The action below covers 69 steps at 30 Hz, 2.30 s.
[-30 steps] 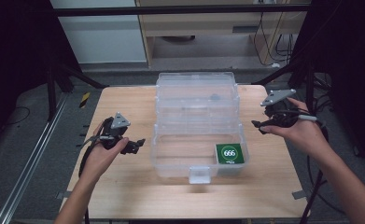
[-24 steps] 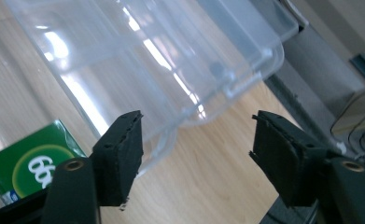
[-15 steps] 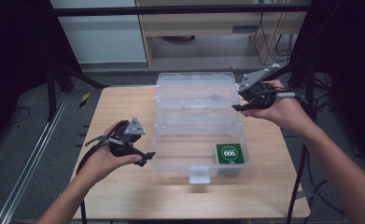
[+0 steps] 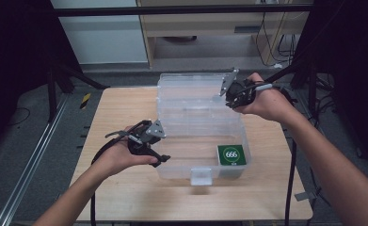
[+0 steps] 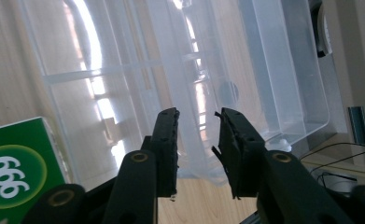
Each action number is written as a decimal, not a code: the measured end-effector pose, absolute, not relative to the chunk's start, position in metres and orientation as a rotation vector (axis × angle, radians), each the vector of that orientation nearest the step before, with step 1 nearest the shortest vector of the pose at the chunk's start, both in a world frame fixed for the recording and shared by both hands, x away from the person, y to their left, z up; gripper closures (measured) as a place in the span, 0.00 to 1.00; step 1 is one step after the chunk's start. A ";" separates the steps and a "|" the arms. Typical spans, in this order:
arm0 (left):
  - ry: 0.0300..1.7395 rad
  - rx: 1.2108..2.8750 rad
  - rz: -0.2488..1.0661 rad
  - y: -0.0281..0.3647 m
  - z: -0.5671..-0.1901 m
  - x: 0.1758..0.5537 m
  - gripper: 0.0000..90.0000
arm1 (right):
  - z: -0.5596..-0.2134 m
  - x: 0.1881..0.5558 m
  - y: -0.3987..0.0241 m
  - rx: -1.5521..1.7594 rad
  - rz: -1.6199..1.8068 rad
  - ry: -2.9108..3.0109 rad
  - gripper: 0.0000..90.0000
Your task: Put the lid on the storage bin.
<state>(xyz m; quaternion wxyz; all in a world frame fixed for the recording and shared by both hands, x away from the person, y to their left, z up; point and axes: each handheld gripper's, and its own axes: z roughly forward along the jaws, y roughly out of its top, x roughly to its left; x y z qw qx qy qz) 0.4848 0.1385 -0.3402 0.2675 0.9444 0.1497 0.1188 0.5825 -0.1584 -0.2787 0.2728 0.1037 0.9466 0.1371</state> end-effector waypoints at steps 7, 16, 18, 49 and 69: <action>0.325 2.615 0.285 0.127 -0.352 0.487 0.16 | -0.291 0.595 -0.147 0.274 0.300 2.563 0.60; 0.300 2.622 0.247 0.126 -0.363 0.489 0.13 | -0.302 0.610 -0.138 0.164 0.206 2.649 0.74; 0.290 2.635 0.254 0.126 -0.366 0.487 0.14 | -0.304 0.611 -0.135 0.139 0.187 2.660 0.80; 0.117 2.868 0.235 0.103 -0.381 0.472 0.71 | -0.306 0.612 -0.135 0.095 0.202 2.678 0.89; 0.153 2.854 0.233 0.095 -0.396 0.473 0.91 | -0.304 0.609 -0.131 0.062 0.171 2.685 0.91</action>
